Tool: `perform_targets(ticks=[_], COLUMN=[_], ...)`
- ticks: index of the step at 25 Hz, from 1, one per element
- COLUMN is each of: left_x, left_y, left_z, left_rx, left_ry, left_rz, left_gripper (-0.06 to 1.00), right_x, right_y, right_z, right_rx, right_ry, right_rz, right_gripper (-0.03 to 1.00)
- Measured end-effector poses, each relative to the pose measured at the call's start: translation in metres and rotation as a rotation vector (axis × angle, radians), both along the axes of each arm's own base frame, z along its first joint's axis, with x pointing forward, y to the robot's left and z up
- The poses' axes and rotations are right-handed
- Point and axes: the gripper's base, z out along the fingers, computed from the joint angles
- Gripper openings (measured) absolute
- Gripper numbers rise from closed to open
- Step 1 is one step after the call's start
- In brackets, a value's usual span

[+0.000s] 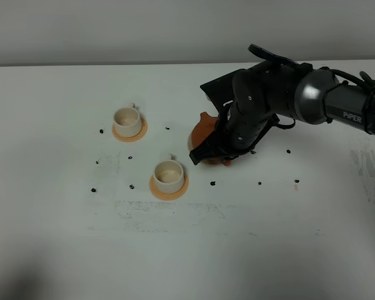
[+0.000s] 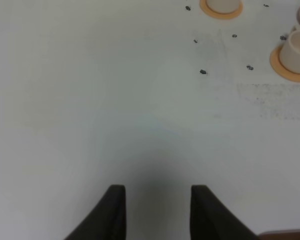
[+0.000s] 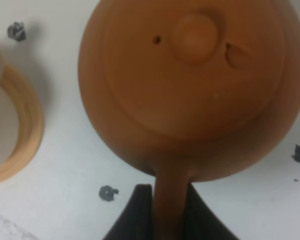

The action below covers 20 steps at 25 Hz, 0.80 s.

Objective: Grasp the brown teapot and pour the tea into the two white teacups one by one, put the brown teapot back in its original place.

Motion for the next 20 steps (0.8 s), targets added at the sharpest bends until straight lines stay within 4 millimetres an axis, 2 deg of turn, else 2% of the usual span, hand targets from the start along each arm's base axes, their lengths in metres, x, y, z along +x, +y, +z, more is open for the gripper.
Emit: perform_targets(ticks=[6,12,20], left_x=[0.0,0.0,0.0], left_y=[0.0,0.0,0.0], left_z=[0.0,0.0,0.0], left_rx=[0.0,0.0,0.001], left_ry=[0.0,0.0,0.0], left_rz=[0.0,0.0,0.0], left_gripper=[0.3,0.3,0.3], right_x=[-0.015,-0.023,-0.021], right_y=[-0.011,-0.017,-0.018], right_z=[-0.006,0.008,0.016], right_rx=[0.049,0.084,0.088], right_ry=[-0.085,-0.205,-0.272], right_rz=[-0.012,0.008,0.034], right_gripper=[0.08,0.08,0.08])
